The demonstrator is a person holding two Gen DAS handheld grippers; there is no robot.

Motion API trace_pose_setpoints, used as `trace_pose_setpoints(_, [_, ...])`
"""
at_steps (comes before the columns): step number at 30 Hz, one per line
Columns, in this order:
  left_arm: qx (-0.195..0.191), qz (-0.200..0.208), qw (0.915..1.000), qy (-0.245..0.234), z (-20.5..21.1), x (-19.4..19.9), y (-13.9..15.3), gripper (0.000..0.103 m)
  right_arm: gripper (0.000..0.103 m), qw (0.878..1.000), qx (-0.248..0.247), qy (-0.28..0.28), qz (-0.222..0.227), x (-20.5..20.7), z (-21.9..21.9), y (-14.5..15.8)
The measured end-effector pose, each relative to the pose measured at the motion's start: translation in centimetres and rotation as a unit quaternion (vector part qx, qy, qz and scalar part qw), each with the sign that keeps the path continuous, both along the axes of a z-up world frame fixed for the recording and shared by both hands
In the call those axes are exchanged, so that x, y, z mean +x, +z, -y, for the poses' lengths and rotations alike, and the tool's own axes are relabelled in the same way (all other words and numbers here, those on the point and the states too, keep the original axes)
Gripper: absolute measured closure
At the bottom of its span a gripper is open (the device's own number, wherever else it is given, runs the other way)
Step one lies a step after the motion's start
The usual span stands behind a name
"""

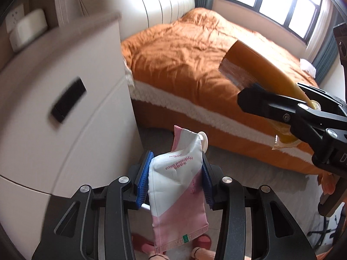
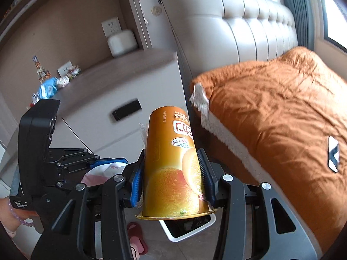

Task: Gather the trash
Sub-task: 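Open the left tool over the bin while the right tool releases the cup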

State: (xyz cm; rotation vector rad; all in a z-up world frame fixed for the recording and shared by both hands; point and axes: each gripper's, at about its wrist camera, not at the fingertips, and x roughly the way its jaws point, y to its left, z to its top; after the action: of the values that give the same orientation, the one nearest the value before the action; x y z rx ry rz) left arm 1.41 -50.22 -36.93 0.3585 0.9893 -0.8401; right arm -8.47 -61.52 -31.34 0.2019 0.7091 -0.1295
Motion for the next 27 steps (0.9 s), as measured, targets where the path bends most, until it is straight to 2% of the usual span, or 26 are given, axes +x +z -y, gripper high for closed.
trace_pose_setpoints(7, [0.026,-0.023,0.9991,-0.023,1.6,1.7,-11.4,0.061,0.056,0.999,0.035,0.008,-0.038,3.0,0.9,-11.4])
trace_pose_setpoints(8, [0.025,-0.025,0.9989,-0.029,1.7,1.8,-12.7,0.055,0.056,0.998,0.041,0.012,-0.043,3.3,1.0,-12.7])
trace_pose_setpoints(9, [0.029,-0.023,0.9988,-0.034,2.0,1.9,-14.1,0.039,0.045,0.997,0.046,0.02,-0.051,3.7,0.9,-14.1])
trace_pose_setpoints(10, [0.035,-0.019,0.9985,-0.036,2.2,2.2,-16.0,0.018,0.006,0.997,0.037,0.022,-0.065,4.2,0.8,-16.0])
trace_pose_setpoints(11, [0.03,-0.021,0.9986,-0.038,2.1,2.4,-17.4,0.005,0.005,0.997,0.02,0.014,-0.071,4.5,0.7,-17.4])
trace_pose_setpoints(12, [0.032,-0.019,0.9986,-0.038,2.0,2.4,-18.3,0.005,0.004,0.997,0.005,0.005,-0.072,4.6,0.7,-18.6])
trace_pose_setpoints(14, [0.047,-0.014,0.9981,-0.036,1.9,2.7,-20.7,0.005,0.004,0.996,0.018,0.009,-0.087,5.2,1.2,-21.2])
trace_pose_setpoints(17, [0.058,-0.003,0.9979,-0.03,1.5,3.0,-22.4,0.005,0.004,0.995,0.012,0.004,-0.101,5.5,1.3,-23.3])
trace_pose_setpoints(19, [0.059,-0.011,0.9978,-0.028,1.1,3.4,-23.2,0.005,0.004,0.994,0.011,0.003,-0.106,5.4,1.2,-23.9])
trace_pose_setpoints(27, [0.057,-0.024,0.998,-0.014,-0.5,4.2,-21.6,0.005,0.004,0.993,0.017,0.001,-0.113,6.0,0.3,-22.4])
